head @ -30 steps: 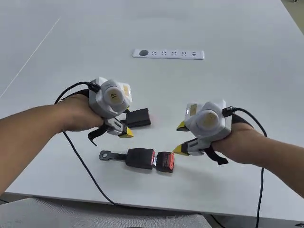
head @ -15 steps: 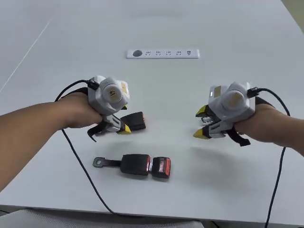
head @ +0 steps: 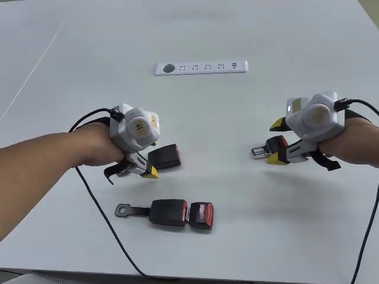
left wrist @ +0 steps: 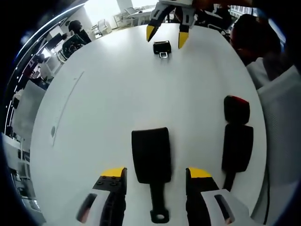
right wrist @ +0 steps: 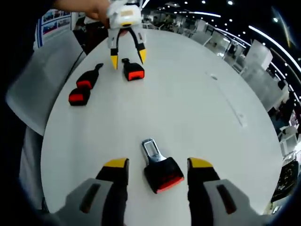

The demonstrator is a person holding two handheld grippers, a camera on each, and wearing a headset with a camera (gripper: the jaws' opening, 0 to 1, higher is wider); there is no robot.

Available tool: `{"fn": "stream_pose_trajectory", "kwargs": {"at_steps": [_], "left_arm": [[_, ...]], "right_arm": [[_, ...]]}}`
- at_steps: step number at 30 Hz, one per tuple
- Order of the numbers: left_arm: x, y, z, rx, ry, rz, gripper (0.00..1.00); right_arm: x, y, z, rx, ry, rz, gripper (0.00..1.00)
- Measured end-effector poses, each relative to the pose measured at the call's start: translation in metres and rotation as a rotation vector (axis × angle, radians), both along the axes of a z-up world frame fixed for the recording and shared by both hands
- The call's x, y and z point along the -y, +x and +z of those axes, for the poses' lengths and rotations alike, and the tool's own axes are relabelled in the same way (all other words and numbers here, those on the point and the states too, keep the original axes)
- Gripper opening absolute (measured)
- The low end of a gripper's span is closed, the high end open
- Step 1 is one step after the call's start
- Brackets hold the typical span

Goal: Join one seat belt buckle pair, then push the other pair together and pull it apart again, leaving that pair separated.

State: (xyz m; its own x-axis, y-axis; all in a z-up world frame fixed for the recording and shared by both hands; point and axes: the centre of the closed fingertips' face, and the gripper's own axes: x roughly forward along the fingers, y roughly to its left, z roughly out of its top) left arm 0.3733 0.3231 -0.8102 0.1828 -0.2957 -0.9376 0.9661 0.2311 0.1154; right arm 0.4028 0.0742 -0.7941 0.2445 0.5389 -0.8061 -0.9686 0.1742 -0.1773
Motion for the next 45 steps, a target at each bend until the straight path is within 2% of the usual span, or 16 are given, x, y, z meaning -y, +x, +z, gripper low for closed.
{"fn": "stream_pose_trajectory", "kwargs": {"at_steps": [5,10,13,17,22,29,34,38,42,45], "left_arm": [[0.003,0.006,-0.002,-0.002,0.005,-0.012,0.49],[0.006,0.007,-0.008,-0.015,0.022,-0.038,0.47],[0.008,0.005,-0.010,-0.012,0.035,-0.081,0.38],[0.009,0.007,-0.011,-0.003,0.037,-0.090,0.35],[0.011,0.005,-0.012,0.001,0.043,-0.136,0.34],[0.013,0.002,-0.013,0.014,0.066,-0.217,0.33],[0.014,0.002,-0.013,0.004,0.083,-0.236,0.33],[0.014,0.002,-0.012,-0.007,0.079,-0.228,0.33],[0.013,0.001,-0.012,-0.010,0.074,-0.231,0.33],[0.013,0.001,-0.012,-0.016,0.080,-0.237,0.33]], "right_arm": [[0.008,0.000,-0.007,-0.020,-0.016,0.005,0.51],[0.012,0.000,-0.016,-0.036,-0.036,0.002,0.48],[0.011,0.001,-0.019,-0.045,-0.044,0.010,0.47],[0.012,0.004,-0.024,-0.039,-0.095,0.050,0.46],[0.015,0.009,-0.022,-0.059,-0.100,0.029,0.38],[0.017,0.006,-0.024,-0.055,-0.130,0.035,0.35],[0.016,-0.001,-0.025,-0.070,-0.129,0.014,0.34],[0.015,-0.008,-0.027,-0.071,-0.135,0.010,0.34],[0.015,-0.009,-0.027,-0.074,-0.129,-0.010,0.33],[0.014,-0.009,-0.027,-0.085,-0.129,0.002,0.33]]}}
